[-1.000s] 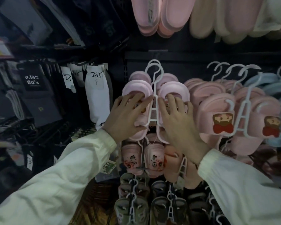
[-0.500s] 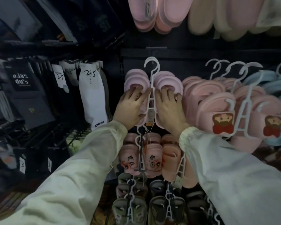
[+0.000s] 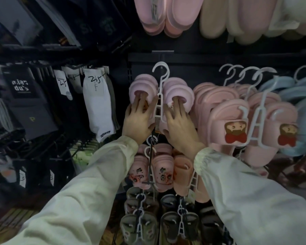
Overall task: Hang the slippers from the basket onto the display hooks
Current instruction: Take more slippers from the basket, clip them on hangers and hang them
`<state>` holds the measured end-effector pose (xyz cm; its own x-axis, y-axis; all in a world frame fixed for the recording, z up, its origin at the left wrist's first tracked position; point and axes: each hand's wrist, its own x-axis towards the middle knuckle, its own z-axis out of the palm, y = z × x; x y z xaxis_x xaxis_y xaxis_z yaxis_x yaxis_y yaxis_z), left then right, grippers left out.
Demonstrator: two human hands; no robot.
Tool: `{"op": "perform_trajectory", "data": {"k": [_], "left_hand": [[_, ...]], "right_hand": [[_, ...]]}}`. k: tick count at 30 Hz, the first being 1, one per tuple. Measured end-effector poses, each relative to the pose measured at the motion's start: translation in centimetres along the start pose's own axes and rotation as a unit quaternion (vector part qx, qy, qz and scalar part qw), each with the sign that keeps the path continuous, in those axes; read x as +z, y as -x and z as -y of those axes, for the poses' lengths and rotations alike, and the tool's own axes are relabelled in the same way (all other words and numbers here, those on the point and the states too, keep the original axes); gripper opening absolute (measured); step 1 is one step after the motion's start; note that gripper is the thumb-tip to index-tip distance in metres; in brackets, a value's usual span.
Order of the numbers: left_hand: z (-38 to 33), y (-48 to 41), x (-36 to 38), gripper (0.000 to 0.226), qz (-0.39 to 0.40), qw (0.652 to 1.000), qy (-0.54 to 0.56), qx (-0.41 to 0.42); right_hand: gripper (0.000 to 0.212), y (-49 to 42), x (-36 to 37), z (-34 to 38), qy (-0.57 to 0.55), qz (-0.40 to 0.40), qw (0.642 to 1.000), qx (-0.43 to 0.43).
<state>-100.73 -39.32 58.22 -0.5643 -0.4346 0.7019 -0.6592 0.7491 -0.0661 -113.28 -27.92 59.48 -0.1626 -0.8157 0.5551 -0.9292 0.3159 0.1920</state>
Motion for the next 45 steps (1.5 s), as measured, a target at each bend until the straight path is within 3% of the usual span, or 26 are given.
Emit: {"op": "perform_trajectory", "data": {"k": [5,11,18,23,30,33,38,45], "left_hand": [[-0.9,1.1,-0.1,0.088,0.005,1.000,-0.017,-0.015],[-2.8,3.3,-1.0,0.091,0.028,0.999,-0.014,-0.039],[-6.6,10.5,-2.2,0.089,0.056,0.998,0.028,0.009],[-10.4,13.7,-1.9,0.087,0.086,0.993,0.079,0.025],[-17.4,16.2,-1.0,0.090,0.123,0.966,0.217,0.074],[-19.5,17.7,-1.7,0.079,0.108,0.962,0.237,0.078],[-22.0,20.8,-1.9,0.082,0.160,0.949,0.250,0.102],[-26.5,24.1,-1.0,0.083,0.202,0.955,0.207,0.062]], "right_hand": [[0.085,1.6,-0.5,0.1,-0.009,-0.010,1.000,0.015],[0.097,5.1,-0.8,0.1,-0.123,0.017,0.992,-0.008],[0.104,12.5,0.7,0.0,-0.152,0.048,0.987,-0.027],[0.092,17.1,2.6,-0.8,-0.176,0.067,0.982,-0.023],[0.053,22.6,4.0,-1.4,-0.174,0.029,0.984,0.006],[0.056,24.5,2.8,-2.7,-0.164,0.036,0.986,-0.014],[0.060,29.6,2.6,-4.6,-0.189,0.073,0.979,-0.029],[0.059,35.6,4.3,-7.7,-0.198,0.093,0.975,-0.033]]}}
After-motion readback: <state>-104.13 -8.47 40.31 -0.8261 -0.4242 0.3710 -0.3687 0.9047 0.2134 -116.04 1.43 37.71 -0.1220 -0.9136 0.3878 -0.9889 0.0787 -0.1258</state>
